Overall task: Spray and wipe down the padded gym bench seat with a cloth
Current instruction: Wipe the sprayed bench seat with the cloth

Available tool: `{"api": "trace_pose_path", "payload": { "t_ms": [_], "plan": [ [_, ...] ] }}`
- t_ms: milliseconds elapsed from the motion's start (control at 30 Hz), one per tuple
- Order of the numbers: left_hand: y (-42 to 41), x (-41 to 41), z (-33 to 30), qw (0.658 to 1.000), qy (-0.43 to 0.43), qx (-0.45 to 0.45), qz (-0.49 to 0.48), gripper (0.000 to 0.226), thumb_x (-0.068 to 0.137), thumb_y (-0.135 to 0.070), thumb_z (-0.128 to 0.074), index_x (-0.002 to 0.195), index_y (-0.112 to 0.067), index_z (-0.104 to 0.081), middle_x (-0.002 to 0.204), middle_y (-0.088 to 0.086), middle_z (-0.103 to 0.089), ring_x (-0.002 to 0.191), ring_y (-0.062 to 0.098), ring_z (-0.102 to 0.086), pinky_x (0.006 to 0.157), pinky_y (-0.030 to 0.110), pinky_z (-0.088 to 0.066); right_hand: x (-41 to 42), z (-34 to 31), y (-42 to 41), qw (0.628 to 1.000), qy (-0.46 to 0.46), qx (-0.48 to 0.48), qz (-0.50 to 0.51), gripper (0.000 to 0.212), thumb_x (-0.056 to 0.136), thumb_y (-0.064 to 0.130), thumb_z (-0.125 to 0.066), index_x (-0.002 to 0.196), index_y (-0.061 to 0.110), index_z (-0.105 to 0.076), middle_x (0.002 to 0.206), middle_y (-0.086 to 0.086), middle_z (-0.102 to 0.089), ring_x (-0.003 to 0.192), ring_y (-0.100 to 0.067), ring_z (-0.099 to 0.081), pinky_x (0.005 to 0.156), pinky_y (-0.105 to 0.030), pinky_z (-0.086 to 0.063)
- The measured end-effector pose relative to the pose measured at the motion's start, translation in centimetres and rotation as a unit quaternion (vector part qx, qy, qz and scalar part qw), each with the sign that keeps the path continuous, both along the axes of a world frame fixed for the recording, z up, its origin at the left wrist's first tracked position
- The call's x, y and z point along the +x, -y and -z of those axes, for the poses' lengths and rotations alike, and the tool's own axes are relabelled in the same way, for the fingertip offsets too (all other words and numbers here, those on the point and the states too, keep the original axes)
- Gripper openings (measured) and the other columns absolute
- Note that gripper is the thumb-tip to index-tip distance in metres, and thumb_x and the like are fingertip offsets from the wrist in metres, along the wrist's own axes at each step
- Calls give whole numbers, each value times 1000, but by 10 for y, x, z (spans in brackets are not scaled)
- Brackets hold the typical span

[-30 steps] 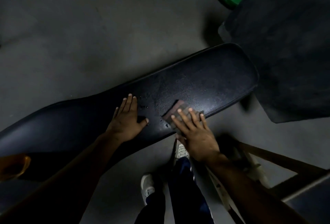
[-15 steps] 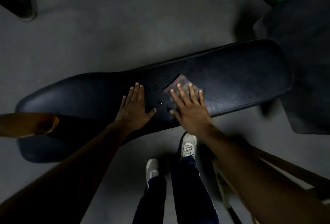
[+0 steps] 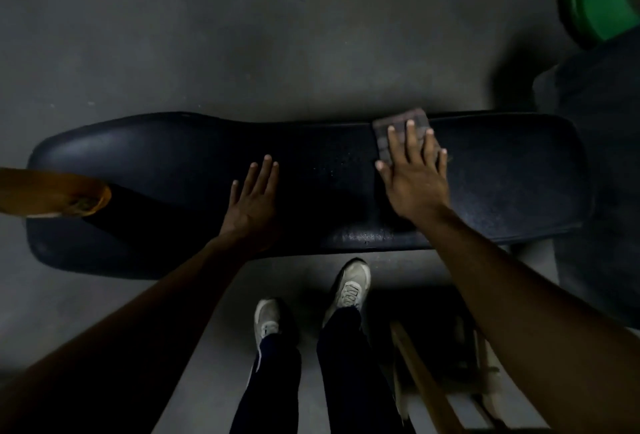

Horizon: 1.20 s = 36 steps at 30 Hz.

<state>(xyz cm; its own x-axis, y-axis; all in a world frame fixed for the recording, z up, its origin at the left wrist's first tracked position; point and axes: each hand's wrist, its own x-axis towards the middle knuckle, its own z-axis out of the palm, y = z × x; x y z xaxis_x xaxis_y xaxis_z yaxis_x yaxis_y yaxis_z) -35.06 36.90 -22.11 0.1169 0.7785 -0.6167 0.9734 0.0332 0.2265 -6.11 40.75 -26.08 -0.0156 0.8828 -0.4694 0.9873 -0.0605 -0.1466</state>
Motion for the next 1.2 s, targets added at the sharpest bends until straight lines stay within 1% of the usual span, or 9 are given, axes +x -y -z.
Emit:
{"api": "trace_pose_path", "payload": {
  "t_ms": [133,267,400,467,600,833,967,1100,1200],
  "plan": [
    [0,6,4,1000,-5,-3,-16,97,95,-40,-57,159,-17,12,165,-3,24,153,20,21,124,49,2,-46,-4,-11,999,-14,-8,-37,75,110,59,-24,170,25,3,179,-9,10,163,-45,11,127,-66,2],
    [-3,5,0,1000,-2,-5,-15,93,95,-36,-56,160,-16,8,167,-1,20,154,21,18,123,48,2,-73,-16,27,988,-44,-5,-149,74,109,60,-27,171,25,-3,180,-6,5,164,-42,6,130,-66,-6],
    [-6,-3,-2,1000,3,1,1,92,96,-46,-54,161,-18,4,168,-2,16,154,20,15,123,49,1,-59,-15,86,978,-36,1,-207,72,105,61,-23,169,29,-17,179,-1,-11,165,-38,-8,128,-64,-20],
    [-5,-9,-2,1000,8,9,2,93,95,-50,-55,161,-19,2,168,-2,15,154,20,15,124,49,1,-42,-14,105,984,-11,0,-175,69,107,60,-22,169,32,-13,178,-1,-11,165,-36,-11,128,-63,-22],
    [2,-28,3,1000,7,23,17,95,92,-51,-57,161,-21,2,168,-3,15,155,19,14,124,49,2,-17,-14,93,999,33,4,-5,66,110,59,-16,169,37,4,179,-7,6,165,-35,1,131,-62,-9],
    [12,-56,11,996,4,66,66,95,91,-52,-58,161,-28,2,168,0,16,155,23,13,124,52,2,-83,-7,18,987,-31,-10,156,78,108,67,-21,170,29,5,176,-15,20,162,-41,19,129,-63,8],
    [14,-67,15,993,-7,73,96,94,90,-53,-57,160,-29,2,168,0,15,155,24,11,124,53,0,-133,-10,29,998,-42,6,52,79,107,67,-22,170,28,6,177,-12,18,163,-40,18,129,-62,10],
    [14,-71,9,993,-5,46,108,93,92,-53,-55,160,-29,3,168,-1,17,155,23,12,124,52,0,-158,-10,96,995,-41,25,-85,77,107,65,-25,171,27,-5,179,-10,5,165,-39,6,130,-64,-5],
    [16,-75,5,993,-5,27,114,92,93,-54,-53,160,-29,6,167,-2,20,154,21,15,125,49,3,-145,-9,145,996,-34,24,-79,74,106,65,-27,170,32,-11,180,-5,-5,166,-34,0,131,-62,-12]
  ]
}}
